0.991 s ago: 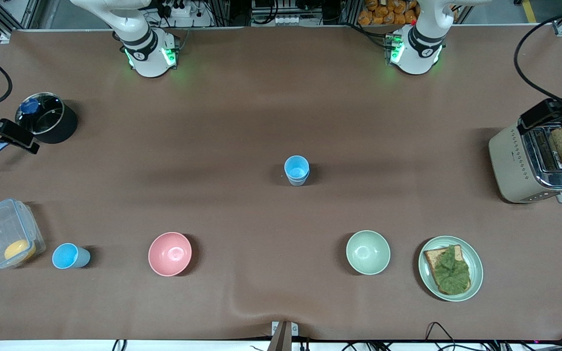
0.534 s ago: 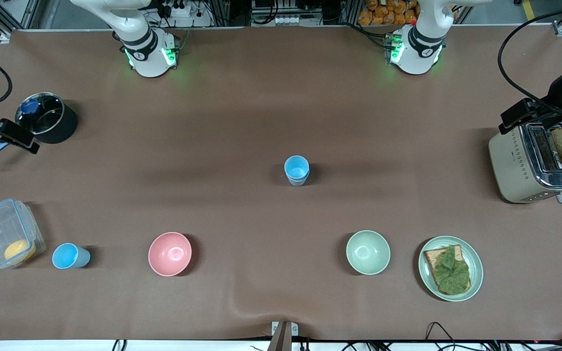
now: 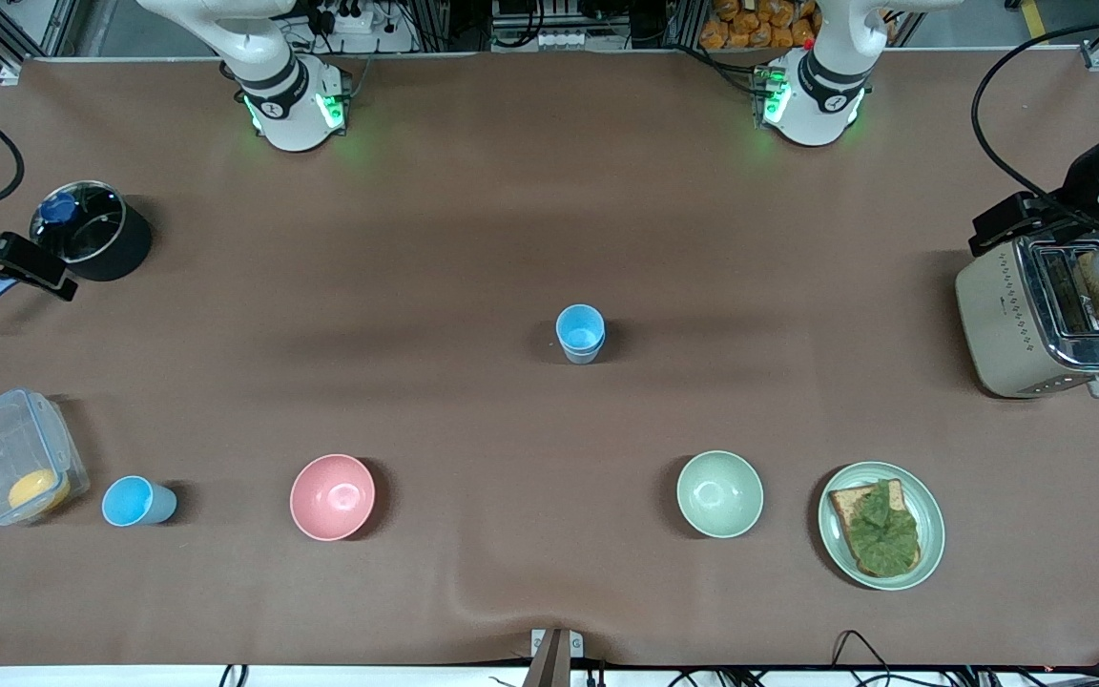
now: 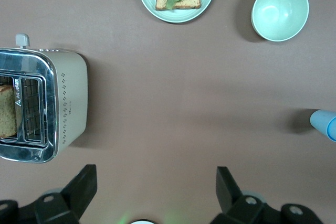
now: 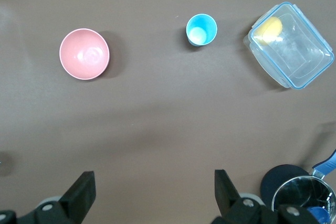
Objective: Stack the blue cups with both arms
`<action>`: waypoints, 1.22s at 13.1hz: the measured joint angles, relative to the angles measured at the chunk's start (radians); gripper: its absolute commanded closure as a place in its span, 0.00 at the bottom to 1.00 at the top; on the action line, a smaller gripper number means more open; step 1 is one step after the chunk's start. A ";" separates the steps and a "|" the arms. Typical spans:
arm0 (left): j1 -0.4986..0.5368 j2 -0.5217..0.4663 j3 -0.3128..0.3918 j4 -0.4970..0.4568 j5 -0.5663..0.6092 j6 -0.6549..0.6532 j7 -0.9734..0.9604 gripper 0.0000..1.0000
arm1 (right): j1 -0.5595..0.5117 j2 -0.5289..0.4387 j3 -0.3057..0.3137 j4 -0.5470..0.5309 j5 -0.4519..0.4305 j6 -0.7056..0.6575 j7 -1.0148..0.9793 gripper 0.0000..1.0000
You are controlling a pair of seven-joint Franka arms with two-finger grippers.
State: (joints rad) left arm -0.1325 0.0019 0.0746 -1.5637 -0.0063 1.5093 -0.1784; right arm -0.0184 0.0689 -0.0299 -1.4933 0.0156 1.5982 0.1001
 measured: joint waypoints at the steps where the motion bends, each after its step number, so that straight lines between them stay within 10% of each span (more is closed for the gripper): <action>1: 0.000 0.000 -0.011 0.003 0.000 -0.001 0.000 0.00 | 0.000 0.000 -0.001 0.000 0.000 0.000 0.000 0.00; 16: 0.012 0.000 -0.036 0.005 0.000 -0.003 -0.001 0.00 | 0.000 0.000 -0.002 -0.001 0.000 -0.003 0.001 0.00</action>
State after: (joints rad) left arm -0.1209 0.0020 0.0386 -1.5588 -0.0063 1.5067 -0.1798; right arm -0.0184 0.0689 -0.0323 -1.4940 0.0156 1.5948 0.1011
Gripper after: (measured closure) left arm 0.000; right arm 0.000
